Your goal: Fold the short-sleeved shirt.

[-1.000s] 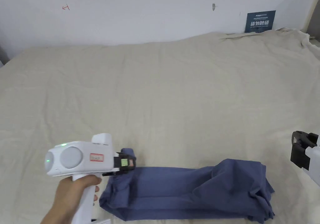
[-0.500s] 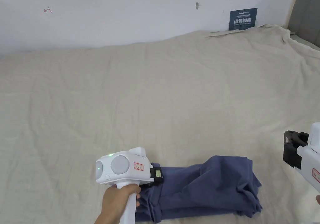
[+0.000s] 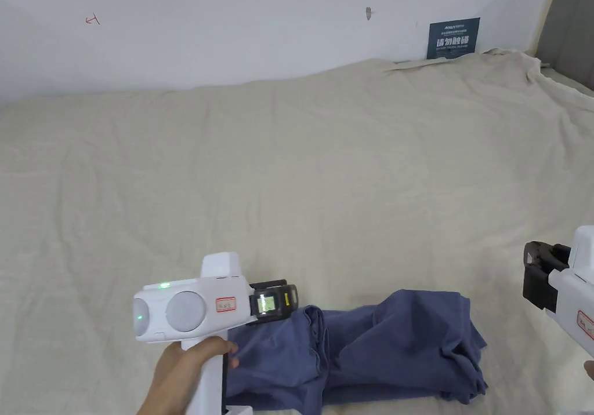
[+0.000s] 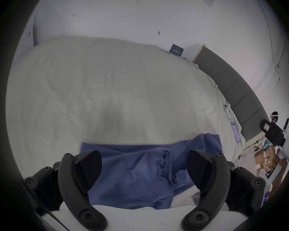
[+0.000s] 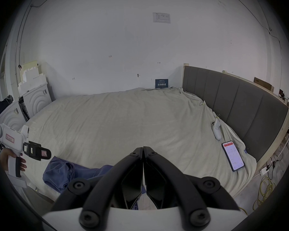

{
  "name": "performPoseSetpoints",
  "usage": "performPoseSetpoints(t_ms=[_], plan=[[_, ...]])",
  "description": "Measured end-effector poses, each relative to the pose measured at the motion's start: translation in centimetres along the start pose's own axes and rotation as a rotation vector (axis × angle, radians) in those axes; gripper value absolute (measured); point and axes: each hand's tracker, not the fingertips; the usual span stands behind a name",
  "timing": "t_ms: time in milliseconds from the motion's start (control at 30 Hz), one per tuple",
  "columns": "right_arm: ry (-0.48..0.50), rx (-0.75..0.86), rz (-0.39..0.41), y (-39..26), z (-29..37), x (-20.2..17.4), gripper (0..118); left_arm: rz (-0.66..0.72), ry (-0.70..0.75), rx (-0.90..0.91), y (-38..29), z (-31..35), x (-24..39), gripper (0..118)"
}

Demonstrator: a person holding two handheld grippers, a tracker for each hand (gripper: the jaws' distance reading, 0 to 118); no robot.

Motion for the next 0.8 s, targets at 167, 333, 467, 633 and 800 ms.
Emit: performPoseSetpoints(t_ms=[167,333,467,633,800], plan=[[0.004,0.006,0.002,0.2,0.2,-0.1,1,-0.057,0.115,0.094,-1.0,1.2,-1.5,66],[0.005,0.008,0.001,0.3,0.4,-0.1,1,-0.118,0.086,0.094,-3.6,0.2,-2.0,0],[0.003,0.005,-0.003,0.1,0.5,0.1,1,-0.083,0.077,0.072,-5.6,-2.0,-2.2,0],[-0.006,-0.002,-0.006,-0.1,0.6,0.6,1,-0.074,0.045,0.015,-7.9,-4.6,-1.1,0],[-0.019,-0.013,-0.018,-0.4,0.6,1.4,0,-0.095,0.028,-0.047,-9.1,-7.4,1.2,0]])
